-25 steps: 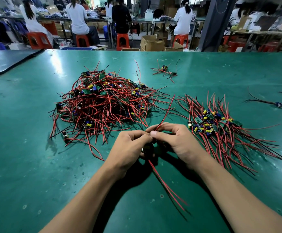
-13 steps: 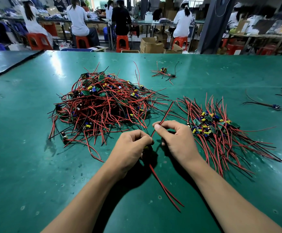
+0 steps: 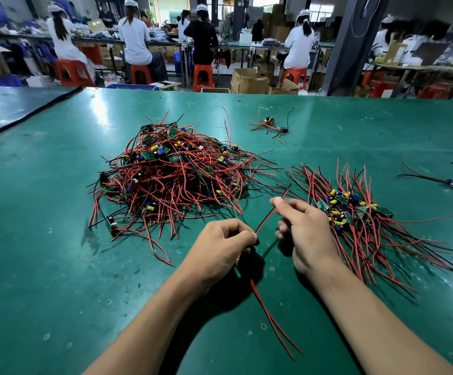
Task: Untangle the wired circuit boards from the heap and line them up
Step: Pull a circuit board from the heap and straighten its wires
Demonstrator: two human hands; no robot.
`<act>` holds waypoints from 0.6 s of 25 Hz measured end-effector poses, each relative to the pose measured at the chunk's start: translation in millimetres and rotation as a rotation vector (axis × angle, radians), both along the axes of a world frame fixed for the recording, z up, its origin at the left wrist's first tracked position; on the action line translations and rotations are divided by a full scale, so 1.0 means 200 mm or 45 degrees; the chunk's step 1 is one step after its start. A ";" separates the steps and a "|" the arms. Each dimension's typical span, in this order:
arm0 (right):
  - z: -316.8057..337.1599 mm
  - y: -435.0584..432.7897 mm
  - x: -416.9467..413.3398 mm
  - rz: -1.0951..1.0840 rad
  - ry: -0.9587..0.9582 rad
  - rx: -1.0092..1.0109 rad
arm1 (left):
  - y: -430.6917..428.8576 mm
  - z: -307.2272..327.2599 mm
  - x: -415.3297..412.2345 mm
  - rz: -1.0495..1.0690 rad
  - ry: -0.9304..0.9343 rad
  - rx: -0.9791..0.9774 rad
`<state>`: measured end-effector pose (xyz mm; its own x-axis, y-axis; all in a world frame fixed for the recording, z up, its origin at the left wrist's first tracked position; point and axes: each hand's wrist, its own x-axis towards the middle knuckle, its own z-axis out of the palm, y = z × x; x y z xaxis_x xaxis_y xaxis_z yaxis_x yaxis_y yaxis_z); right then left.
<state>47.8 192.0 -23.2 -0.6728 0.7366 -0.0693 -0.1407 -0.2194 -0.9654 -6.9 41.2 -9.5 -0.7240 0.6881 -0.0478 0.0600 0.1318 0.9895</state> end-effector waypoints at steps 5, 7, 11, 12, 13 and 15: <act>0.08 0.02 0.01 0.017 0.161 -0.325 | -0.01 0.00 0.00 -0.037 0.001 0.022; 0.10 0.03 0.02 0.065 0.218 -0.542 | -0.01 0.00 0.00 -0.056 0.000 0.025; 0.13 0.04 0.04 0.126 0.339 -0.806 | -0.01 0.00 0.00 -0.087 0.018 0.019; 0.13 0.04 0.04 0.130 0.353 -0.818 | -0.01 0.00 0.00 -0.088 0.027 0.016; 0.13 0.04 0.04 0.127 0.361 -0.827 | -0.02 -0.01 0.00 -0.090 0.033 0.014; 0.14 0.05 0.04 0.117 0.370 -0.853 | -0.02 -0.01 0.00 -0.092 0.036 0.011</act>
